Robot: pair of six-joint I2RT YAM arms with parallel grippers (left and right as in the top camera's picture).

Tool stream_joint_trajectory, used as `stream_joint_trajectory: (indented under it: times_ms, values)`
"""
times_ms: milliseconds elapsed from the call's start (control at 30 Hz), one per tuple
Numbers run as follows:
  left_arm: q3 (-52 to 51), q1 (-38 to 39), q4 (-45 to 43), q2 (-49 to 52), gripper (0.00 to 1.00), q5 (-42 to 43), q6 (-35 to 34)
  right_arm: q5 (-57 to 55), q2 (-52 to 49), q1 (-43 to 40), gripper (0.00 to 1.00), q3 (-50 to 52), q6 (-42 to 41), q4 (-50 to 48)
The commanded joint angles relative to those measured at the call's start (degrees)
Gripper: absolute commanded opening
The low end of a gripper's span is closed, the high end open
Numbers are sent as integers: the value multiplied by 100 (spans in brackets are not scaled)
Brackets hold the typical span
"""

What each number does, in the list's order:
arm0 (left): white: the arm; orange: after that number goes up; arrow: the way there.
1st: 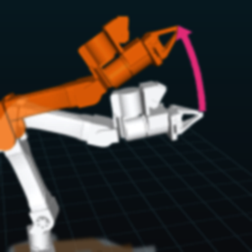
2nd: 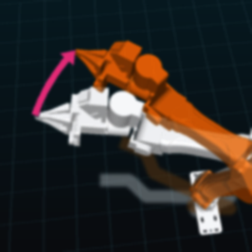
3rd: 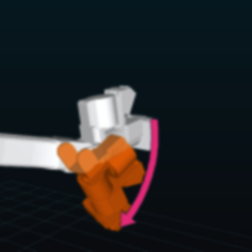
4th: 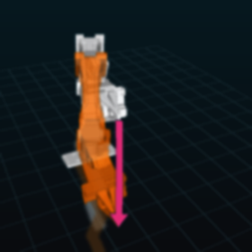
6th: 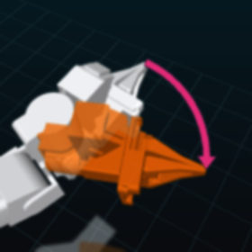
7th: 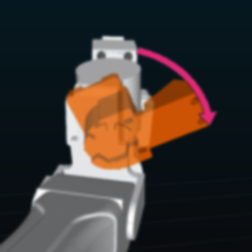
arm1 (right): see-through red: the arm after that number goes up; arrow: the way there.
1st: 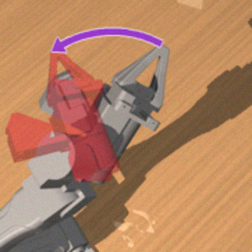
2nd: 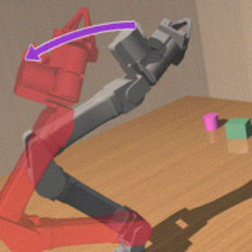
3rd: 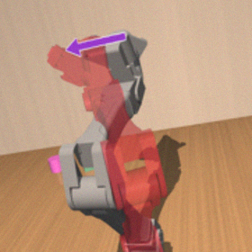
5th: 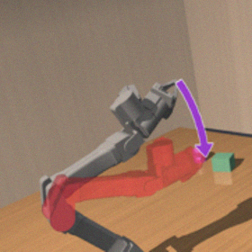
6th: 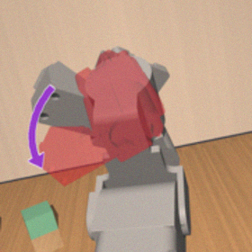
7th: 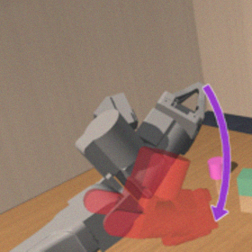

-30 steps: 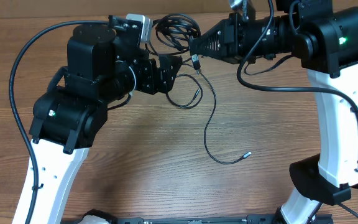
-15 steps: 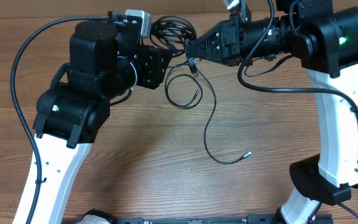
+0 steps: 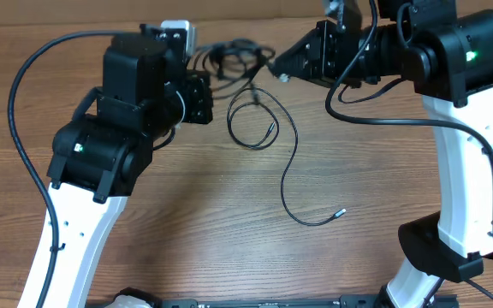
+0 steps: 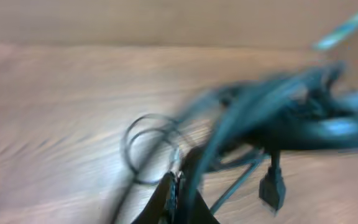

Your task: Untangle cables

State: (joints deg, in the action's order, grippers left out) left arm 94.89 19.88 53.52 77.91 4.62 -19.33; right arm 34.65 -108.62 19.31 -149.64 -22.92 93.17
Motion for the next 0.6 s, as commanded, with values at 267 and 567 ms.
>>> stream_joint_trajectory:
  times_ms: [267,567]
  values:
    - [52,-4,367,20,4,-1316,-407,-2267,-4,-4,4,-26,-282,131]
    - [52,-4,240,20,4,-358,-369,-2133,-103,48,31,-26,-251,142]
